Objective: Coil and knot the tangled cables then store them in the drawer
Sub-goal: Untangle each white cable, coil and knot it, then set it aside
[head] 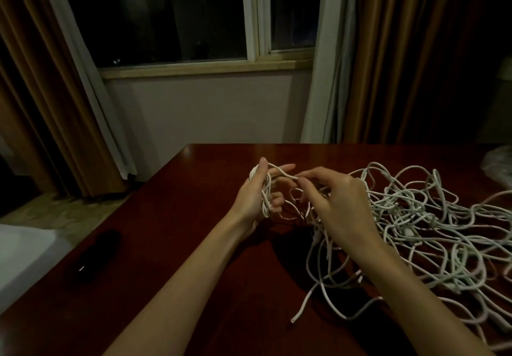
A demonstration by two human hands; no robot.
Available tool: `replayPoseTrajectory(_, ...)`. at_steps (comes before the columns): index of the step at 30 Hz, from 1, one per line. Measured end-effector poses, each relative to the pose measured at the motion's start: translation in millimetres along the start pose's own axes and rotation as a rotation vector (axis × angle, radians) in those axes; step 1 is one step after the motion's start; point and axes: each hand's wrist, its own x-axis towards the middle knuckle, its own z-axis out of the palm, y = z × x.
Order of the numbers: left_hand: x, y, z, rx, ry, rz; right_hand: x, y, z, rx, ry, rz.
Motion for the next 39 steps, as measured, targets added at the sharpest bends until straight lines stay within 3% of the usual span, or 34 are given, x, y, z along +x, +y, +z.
replayPoseTrajectory(5,-4.3,5.2,9.9,-0.297,-0.093,-0.063,-7.5,0.8,14.5,-0.199,-0.152,-0.076)
replayPoseTrajectory(10,-1.8,8.0,4.1,-0.684,0.124,-0.031,-5.4,4.8,17.2,-0.113,-0.231,-0.006)
replayPoseTrajectory(13,0.8,12.9,-6.3,-0.769,0.163,-0.019,-3.4,6.9,9.6,-0.048,-0.254,0.063)
replayPoseTrajectory(24,-0.4,5.3,0.1,-0.266,0.148,-0.042,-5.8,0.5,9.9,-0.036,-0.347,-0.119)
replayPoseTrajectory(30,-2.8,0.3,15.5,0.213,0.132,0.064,-10.9,1.0,15.1,-0.087,-0.428,-0.175)
replayPoseTrajectory(35,-2.4,4.8,5.4,0.275,0.149,0.031,-7.9,-2.5,11.0,-0.065,-0.325,-0.170)
replayPoseTrajectory(39,-3.1,4.4,1.1,0.392,0.147,0.016,-3.8,-6.6,2.3,0.027,-0.423,-0.138)
